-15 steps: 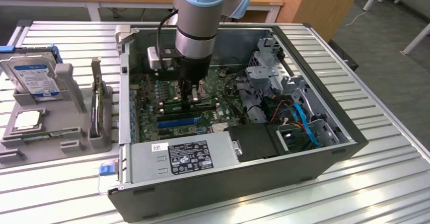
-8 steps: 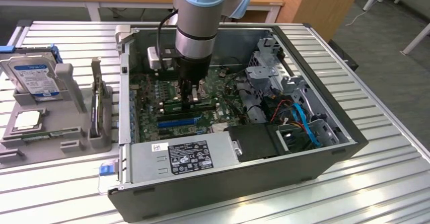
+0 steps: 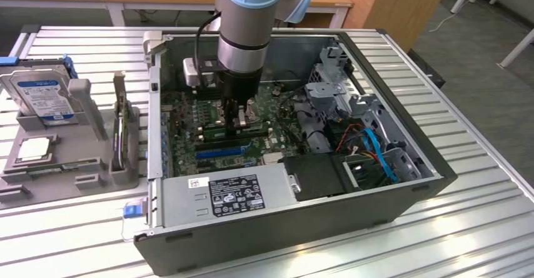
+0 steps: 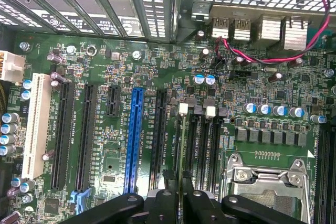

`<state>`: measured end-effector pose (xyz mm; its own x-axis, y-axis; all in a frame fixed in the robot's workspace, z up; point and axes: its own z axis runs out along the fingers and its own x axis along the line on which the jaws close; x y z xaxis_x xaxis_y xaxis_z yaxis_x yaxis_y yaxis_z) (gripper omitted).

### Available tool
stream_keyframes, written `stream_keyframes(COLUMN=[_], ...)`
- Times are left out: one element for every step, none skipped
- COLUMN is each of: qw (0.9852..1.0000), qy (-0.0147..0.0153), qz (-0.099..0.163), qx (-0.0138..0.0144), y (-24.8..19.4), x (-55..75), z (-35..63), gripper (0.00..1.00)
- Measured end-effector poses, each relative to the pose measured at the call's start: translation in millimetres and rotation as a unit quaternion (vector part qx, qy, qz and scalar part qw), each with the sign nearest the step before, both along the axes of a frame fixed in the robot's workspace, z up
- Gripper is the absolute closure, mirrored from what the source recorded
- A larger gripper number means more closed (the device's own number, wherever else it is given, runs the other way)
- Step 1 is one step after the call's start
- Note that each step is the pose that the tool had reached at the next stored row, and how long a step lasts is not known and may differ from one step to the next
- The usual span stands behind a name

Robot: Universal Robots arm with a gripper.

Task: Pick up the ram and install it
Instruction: 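Insert the ram into the slot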

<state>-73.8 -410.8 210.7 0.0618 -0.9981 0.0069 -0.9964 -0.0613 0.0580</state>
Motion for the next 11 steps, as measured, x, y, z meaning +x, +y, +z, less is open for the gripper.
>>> stream_keyframes(qw=[1.0,1.0,1.0,1.0,1.0,1.0,1.0,1.0,1.0,1.0,1.0], qy=[0.0,0.0,0.0,0.0,0.0,0.0,0.0,0.0,0.0,0.0,0.0], qz=[0.0,0.0,0.0,0.0,0.0,0.0,0.0,0.0,0.0,0.0,0.0], qx=[0.0,0.0,0.0,0.0,0.0,0.0,0.0,0.0,0.0,0.0,0.0], y=[0.0,0.0,0.0,0.0,0.0,0.0,0.0,0.0,0.0,0.0,0.0], x=[0.0,0.0,0.0,0.0,0.0,0.0,0.0,0.0,0.0,0.0,0.0], z=[0.0,0.0,0.0,0.0,0.0,0.0,0.0,0.0,0.0,0.0,0.0], gripper=[0.86,0.86,0.86,0.86,0.86,0.86,0.86,0.86,0.86,0.86,0.86])
